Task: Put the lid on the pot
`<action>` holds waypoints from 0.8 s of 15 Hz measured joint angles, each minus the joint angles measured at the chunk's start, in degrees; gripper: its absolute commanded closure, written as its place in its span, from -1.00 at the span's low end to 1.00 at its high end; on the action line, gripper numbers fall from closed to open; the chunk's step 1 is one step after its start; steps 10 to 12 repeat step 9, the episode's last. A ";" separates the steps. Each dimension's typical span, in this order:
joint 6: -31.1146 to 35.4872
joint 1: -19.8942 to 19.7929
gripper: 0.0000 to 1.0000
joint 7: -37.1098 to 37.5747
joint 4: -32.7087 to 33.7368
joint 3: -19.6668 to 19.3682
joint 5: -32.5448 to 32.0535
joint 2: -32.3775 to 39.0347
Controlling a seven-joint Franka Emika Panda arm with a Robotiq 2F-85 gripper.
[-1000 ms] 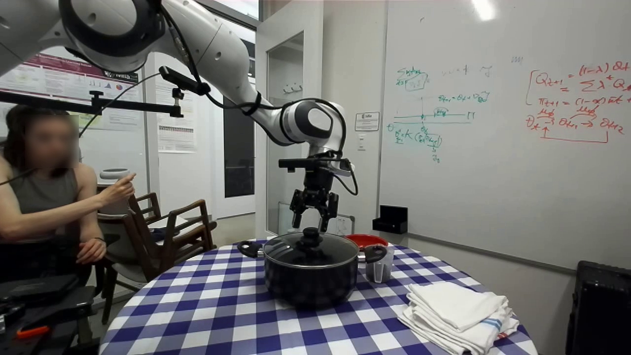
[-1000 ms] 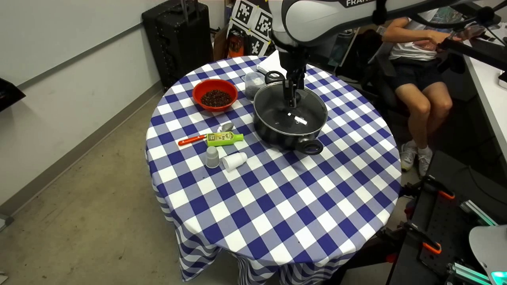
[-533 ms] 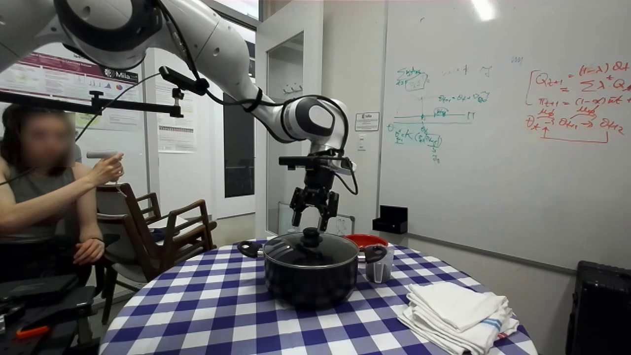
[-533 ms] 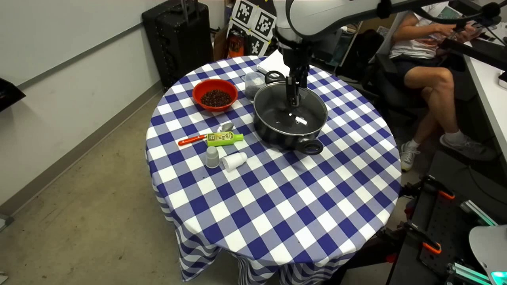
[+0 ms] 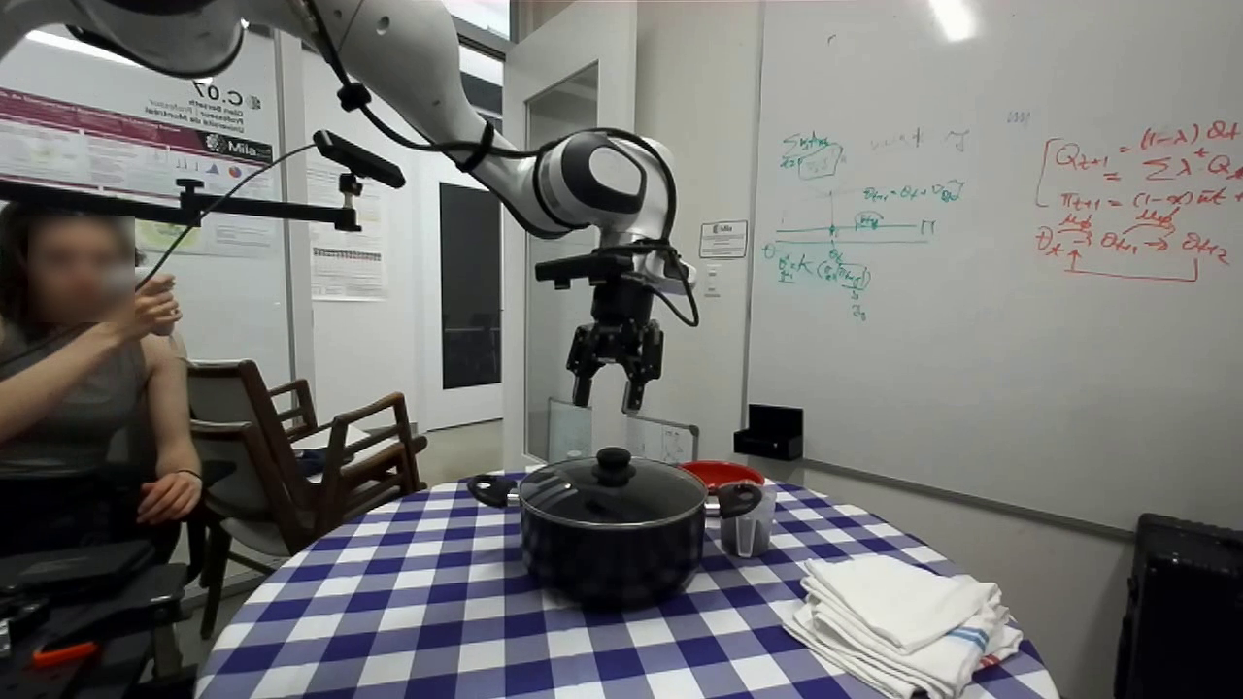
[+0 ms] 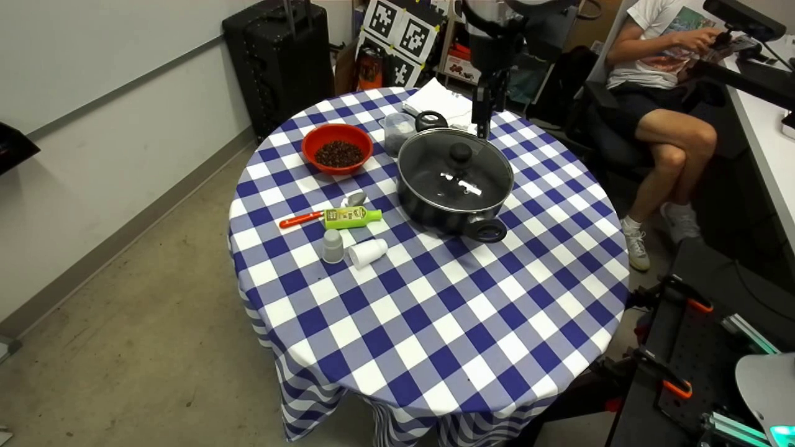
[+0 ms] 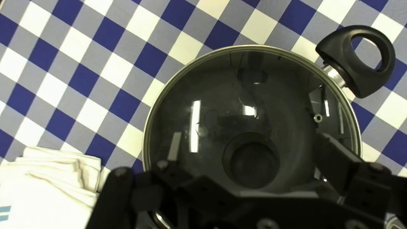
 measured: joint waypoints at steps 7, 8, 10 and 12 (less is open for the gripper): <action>6.65 -1.50 -1.00 5.78 -20.43 -0.43 2.40 -12.92; 7.78 -1.73 -1.00 6.07 -23.11 -0.45 2.80 -14.51; 8.43 -1.87 -1.00 6.26 -24.91 -0.45 2.96 -15.69; 8.43 -1.87 -1.00 6.26 -24.91 -0.45 2.96 -15.69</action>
